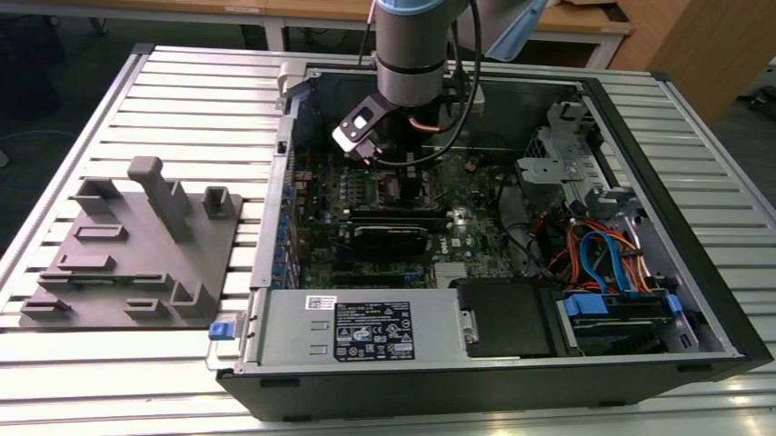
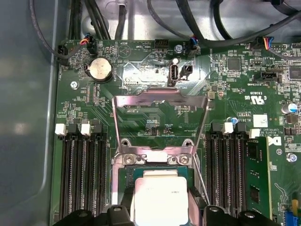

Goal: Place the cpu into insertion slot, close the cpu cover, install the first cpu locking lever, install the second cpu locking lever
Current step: 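Place the cpu into insertion slot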

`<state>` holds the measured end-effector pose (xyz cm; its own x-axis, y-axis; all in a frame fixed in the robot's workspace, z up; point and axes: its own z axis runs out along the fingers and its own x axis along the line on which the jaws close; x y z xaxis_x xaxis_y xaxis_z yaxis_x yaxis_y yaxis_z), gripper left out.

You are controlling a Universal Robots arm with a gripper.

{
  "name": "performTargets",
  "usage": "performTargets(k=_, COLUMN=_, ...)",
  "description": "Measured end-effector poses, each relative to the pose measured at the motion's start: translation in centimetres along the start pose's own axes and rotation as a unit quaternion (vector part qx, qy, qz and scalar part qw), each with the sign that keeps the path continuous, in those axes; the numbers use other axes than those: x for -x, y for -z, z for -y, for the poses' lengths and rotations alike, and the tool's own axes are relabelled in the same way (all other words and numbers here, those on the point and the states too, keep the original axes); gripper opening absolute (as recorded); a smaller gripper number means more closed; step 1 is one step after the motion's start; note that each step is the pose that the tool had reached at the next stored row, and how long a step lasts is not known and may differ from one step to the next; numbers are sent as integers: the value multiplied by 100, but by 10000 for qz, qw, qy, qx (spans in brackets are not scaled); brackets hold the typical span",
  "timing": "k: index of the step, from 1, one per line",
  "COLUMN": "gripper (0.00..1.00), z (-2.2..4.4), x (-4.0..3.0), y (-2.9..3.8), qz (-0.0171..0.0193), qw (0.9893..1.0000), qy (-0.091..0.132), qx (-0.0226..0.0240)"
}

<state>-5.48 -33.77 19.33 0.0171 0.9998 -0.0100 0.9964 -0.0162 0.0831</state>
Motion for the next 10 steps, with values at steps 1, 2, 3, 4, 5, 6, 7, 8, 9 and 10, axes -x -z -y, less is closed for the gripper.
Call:
performTargets(k=1, gripper=53, z=0, x=0, y=0, qz=-2, qw=10000, qy=-6, qx=0)
performTargets(k=2, gripper=53, z=0, x=-1, y=0, qz=-2, qw=10000, qy=-14, qx=0)
performTargets(k=3, gripper=53, z=0, x=-2, y=0, qz=-2, qw=10000, qy=-20, qx=0)
performTargets(k=4, gripper=53, z=0, x=-2, y=1, qz=-2, qw=10000, qy=-26, qx=0)
performTargets(k=5, gripper=53, z=0, x=-3, y=2, qz=-2, qw=10000, qy=-33, qx=0)
performTargets(k=6, gripper=53, z=-1, x=-3, y=5, qz=-3, qw=10000, qy=-38, qx=0)
performTargets(k=7, gripper=53, z=-1, x=-4, y=7, qz=-3, qw=10000, qy=-42, qx=-1)
performTargets(k=8, gripper=53, z=-1, x=-4, y=13, qz=-2, qw=10000, qy=-45, qx=-3)
performTargets(k=9, gripper=53, z=-1, x=-4, y=22, qz=-2, qw=10000, qy=-46, qx=-7)
performTargets(k=10, gripper=53, z=-1, x=-4, y=25, qz=-3, qw=10000, qy=-47, qx=-10)
